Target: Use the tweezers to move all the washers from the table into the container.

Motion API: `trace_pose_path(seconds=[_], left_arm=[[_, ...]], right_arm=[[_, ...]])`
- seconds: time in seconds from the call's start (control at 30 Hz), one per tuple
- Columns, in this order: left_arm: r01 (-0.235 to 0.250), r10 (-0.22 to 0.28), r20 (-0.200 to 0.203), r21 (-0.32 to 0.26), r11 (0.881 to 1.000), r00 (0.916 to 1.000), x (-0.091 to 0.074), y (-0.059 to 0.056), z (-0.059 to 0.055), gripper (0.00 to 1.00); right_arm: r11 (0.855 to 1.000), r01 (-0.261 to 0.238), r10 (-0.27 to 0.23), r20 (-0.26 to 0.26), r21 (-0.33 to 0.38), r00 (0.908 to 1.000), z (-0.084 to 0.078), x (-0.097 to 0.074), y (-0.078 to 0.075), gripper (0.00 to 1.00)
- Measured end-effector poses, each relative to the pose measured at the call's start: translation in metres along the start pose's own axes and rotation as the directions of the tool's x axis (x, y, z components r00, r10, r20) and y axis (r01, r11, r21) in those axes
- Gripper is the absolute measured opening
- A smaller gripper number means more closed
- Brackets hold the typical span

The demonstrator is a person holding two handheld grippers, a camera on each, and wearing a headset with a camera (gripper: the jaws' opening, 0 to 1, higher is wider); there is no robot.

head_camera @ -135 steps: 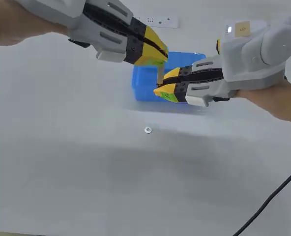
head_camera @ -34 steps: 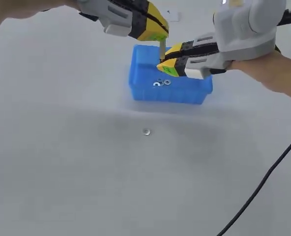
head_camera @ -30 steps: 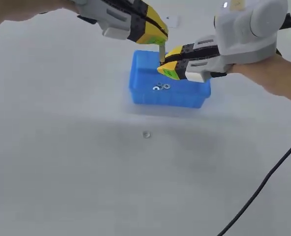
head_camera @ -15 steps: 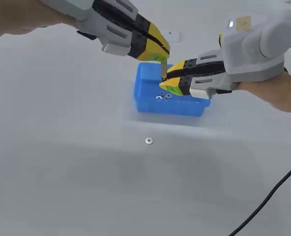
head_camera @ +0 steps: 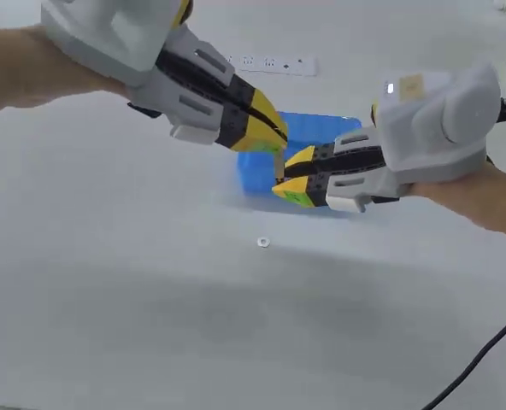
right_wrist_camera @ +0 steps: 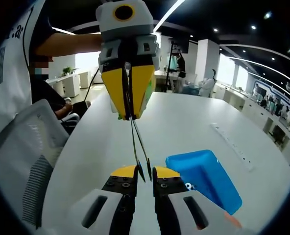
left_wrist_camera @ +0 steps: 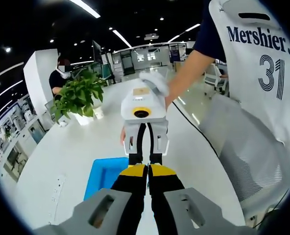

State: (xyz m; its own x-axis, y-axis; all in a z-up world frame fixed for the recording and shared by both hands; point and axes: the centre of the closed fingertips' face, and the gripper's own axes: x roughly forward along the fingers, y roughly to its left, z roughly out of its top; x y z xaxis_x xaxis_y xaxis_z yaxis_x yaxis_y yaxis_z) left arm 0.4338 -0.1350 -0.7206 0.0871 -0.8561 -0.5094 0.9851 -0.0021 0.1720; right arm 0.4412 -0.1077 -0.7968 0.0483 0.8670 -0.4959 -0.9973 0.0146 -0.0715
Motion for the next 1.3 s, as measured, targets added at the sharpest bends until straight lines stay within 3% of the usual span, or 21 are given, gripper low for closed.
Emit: trace_pose_path(seconds=[0.23, 0.57, 1.3], left_arm=[[0.005, -0.005, 0.005, -0.045, 0.999, 1.0000, 0.002, -0.018, -0.010, 0.05], [0.011, -0.012, -0.004, -0.063, 0.998, 0.9999, 0.003, -0.029, -0.021, 0.05], [0.025, -0.025, -0.001, -0.107, 0.994, 0.9997, 0.017, -0.035, -0.039, 0.05]], right_arm=[[0.999, -0.033, 0.033, -0.004, 0.033, 0.9995, -0.009, 0.009, 0.017, 0.13], [0.997, -0.062, 0.062, 0.001, 0.050, 0.9981, -0.016, 0.020, 0.028, 0.13], [0.991, -0.089, 0.090, -0.006, 0.098, 0.9960, -0.038, 0.028, 0.030, 0.13]])
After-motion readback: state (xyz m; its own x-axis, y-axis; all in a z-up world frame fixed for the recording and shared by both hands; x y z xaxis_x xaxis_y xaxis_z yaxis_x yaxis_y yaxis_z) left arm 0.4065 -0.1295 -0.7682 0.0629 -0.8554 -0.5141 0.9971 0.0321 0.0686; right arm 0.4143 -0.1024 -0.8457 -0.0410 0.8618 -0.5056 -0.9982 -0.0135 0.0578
